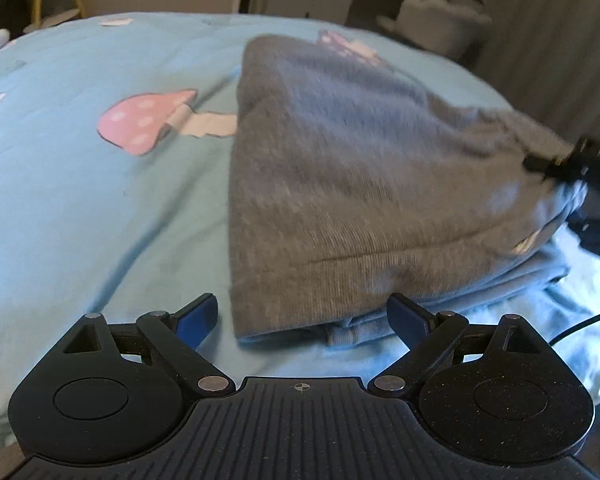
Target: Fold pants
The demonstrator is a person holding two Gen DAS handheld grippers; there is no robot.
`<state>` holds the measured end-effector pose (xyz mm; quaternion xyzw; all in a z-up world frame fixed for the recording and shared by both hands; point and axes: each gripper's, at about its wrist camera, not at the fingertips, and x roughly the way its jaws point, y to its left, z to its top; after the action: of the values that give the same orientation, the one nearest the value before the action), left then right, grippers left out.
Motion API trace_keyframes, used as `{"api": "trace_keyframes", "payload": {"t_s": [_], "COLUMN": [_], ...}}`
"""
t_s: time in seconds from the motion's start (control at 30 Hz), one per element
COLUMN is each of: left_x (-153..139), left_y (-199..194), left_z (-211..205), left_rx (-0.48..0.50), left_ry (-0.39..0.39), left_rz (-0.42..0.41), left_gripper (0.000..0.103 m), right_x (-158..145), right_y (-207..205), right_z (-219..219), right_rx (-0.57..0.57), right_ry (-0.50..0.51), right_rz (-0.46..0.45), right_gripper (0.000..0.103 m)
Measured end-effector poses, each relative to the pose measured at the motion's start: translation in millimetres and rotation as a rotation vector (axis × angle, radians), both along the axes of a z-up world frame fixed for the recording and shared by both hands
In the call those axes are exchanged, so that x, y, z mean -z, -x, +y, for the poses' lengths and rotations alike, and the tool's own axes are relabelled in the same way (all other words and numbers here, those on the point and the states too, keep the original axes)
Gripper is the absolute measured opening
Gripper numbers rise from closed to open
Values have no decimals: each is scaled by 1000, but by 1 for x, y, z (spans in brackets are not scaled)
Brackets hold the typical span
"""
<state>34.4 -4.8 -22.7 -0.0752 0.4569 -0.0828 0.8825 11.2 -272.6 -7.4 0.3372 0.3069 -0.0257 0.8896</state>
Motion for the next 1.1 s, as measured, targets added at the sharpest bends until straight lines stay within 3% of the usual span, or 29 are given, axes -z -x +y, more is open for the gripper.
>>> {"api": "trace_keyframes", "payload": {"t_s": [0.1, 0.2, 0.4, 0.5, 0.63, 0.77, 0.9, 0.97, 1.03, 1.1], "left_x": [6, 4, 2, 3, 2, 4, 3, 2, 1, -2], "left_y": [-6, -5, -3, -6, -8, -11, -8, -7, -5, -2], "left_z": [-1, 6, 16, 12, 12, 13, 11, 10, 10, 11], "left_rx": [-59, -88, -112, -107, -109, -108, -105, -104, -101, -97], "left_ry": [-64, -32, 7, -24, -24, -28, -32, -33, -30, -23], "left_rz": [21, 5, -6, -2, 2, 4, 3, 1, -2, -12], "left_gripper": [92, 86, 86, 86, 87, 87, 88, 88, 87, 86], "right_x": [-6, -15, -28, -16, 2, -7, -19, -22, -28, -34], "right_y": [1, 4, 12, 3, 7, 23, 38, 44, 45, 44], "right_z": [3, 6, 2, -4, -19, -27, -24, -19, -13, -3], "right_rx": [-15, -25, -49, -103, -79, -39, -10, -14, -27, -48], "right_ry": [23, 61, 127, 139, 111, 116, 201, 230, 277, 319], "right_rz": [-23, -55, -101, -20, 80, 40, -23, -55, -82, -106], "right_gripper": [49, 48, 48, 53, 72, 75, 75, 72, 55, 49]}}
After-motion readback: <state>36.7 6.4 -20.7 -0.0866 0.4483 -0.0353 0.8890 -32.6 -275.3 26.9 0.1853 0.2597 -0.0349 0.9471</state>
